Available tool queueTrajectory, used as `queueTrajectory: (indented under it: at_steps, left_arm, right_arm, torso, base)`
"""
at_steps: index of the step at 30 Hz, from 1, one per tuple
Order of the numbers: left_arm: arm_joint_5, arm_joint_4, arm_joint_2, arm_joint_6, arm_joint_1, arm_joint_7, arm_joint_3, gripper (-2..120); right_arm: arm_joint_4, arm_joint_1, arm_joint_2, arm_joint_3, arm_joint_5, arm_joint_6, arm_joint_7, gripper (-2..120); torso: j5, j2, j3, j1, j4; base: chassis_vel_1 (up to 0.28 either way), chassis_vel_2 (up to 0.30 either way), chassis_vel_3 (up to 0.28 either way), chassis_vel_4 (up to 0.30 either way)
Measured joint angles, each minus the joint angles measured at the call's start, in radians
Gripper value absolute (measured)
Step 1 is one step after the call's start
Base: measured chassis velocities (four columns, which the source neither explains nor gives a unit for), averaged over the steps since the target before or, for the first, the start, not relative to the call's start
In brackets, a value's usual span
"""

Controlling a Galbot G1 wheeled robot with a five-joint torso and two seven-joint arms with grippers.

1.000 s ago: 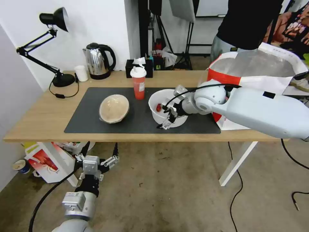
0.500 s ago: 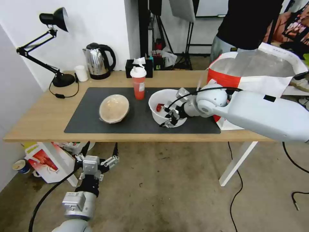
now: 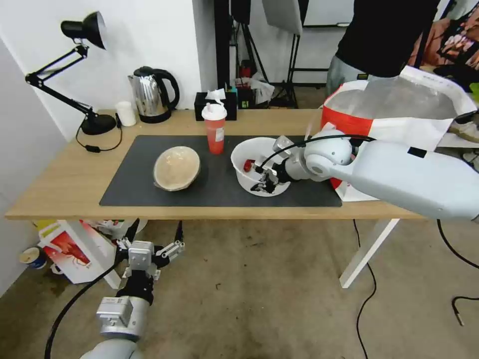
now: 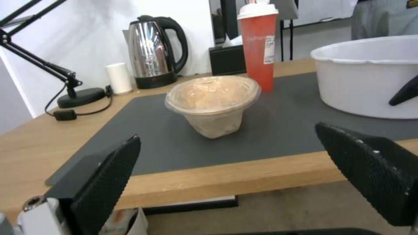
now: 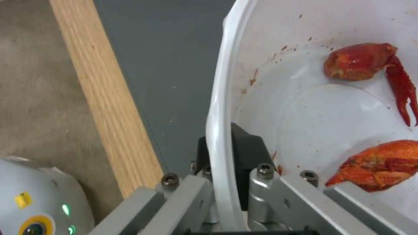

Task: Pick up the trash from the table and place it into the takeout bag.

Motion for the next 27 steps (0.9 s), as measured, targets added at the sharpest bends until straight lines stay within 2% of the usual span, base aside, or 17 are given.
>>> queueTrajectory:
  at_steps: [17, 27]
  left_arm:
    - [0.0, 0.0, 0.0, 0.0, 0.0, 0.0, 0.0, 100]
    - [0.0, 0.0, 0.0, 0.0, 0.0, 0.0, 0.0, 100]
  right_arm:
    - [0.001, -0.014, -0.003, 0.037, 0.001, 0.0, -0.009, 0]
    - [0.065, 0.041, -0.055, 0.106, 0.053, 0.0, -0.019, 0]
  torso:
    - [0.0006, 0.0, 0.0, 0.0, 0.0004]
    - [0.0002, 0.0, 0.0, 0.0, 0.0002]
  base:
    - [0.0, 0.0, 0.0, 0.0]
    - [0.0, 0.0, 0.0, 0.0]
